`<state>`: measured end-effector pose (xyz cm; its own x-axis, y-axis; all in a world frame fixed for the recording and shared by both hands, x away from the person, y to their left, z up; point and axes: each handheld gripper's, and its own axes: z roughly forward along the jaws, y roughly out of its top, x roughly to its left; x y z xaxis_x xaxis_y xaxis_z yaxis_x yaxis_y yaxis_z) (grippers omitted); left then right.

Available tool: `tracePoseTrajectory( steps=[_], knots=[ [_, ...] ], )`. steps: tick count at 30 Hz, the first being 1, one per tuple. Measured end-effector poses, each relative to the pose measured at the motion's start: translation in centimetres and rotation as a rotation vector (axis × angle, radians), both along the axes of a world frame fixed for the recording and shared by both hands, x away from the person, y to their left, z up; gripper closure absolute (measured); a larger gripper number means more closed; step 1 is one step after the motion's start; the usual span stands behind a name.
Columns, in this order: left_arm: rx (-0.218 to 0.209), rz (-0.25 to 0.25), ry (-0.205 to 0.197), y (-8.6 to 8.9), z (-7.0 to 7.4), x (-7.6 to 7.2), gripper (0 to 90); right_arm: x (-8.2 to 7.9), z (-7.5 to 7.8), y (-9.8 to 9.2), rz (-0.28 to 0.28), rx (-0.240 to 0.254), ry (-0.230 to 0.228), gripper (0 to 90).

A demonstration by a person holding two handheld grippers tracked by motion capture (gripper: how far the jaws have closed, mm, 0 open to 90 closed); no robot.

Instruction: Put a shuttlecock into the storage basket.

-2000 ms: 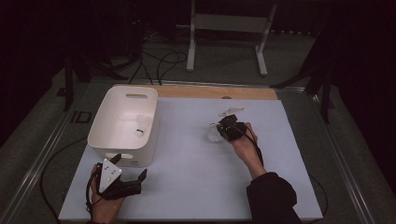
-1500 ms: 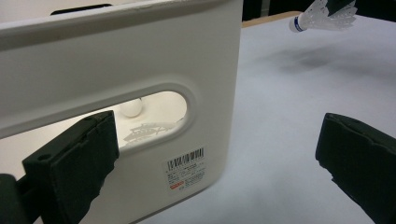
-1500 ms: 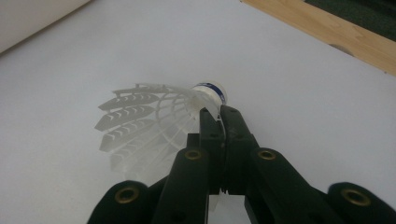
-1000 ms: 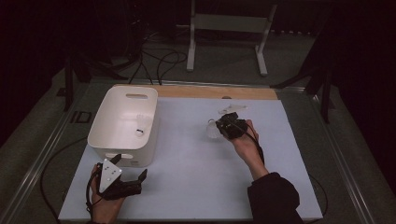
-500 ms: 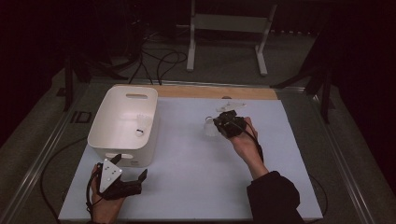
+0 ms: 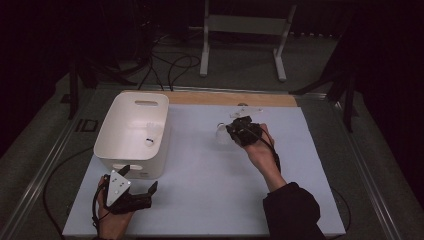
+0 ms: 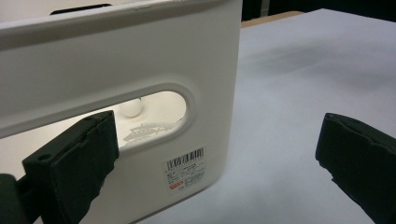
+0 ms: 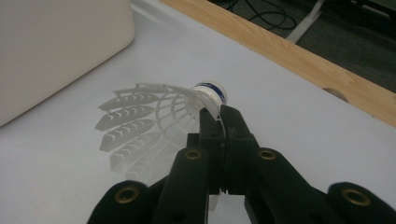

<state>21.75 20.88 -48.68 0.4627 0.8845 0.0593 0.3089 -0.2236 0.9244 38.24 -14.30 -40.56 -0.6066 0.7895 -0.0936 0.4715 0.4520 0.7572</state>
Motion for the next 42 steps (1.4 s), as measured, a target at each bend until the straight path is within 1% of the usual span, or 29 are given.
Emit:
tracePoseTrajectory(
  steps=[6,12,15,21,24,41,42],
  knots=[
    [0.000,0.000,0.000,0.0,0.0,0.0,0.1,-0.1,0.1,0.2,-0.001,0.007,0.006,89.0],
    [0.001,0.000,0.000,0.0,0.0,0.0,0.1,-0.1,0.3,0.4,0.008,0.016,-0.001,88.9],
    [-0.001,0.001,0.000,0.0,0.0,0.0,0.1,-0.2,0.5,0.6,0.008,0.022,0.004,89.0],
    [0.000,0.000,0.000,0.0,0.0,0.0,0.1,-0.3,1.0,0.9,0.023,0.023,-0.007,89.0],
    [-0.001,0.001,-0.001,0.0,0.0,0.0,0.1,-0.4,1.1,1.0,0.021,0.028,-0.004,88.9],
    [0.000,-0.001,0.000,0.0,0.0,0.0,0.1,-0.6,1.2,1.5,0.034,0.043,-0.002,89.0],
    [0.000,-0.001,0.000,0.0,0.0,0.0,0.1,-0.6,1.3,1.6,0.036,0.049,-0.001,88.9]
  ],
)
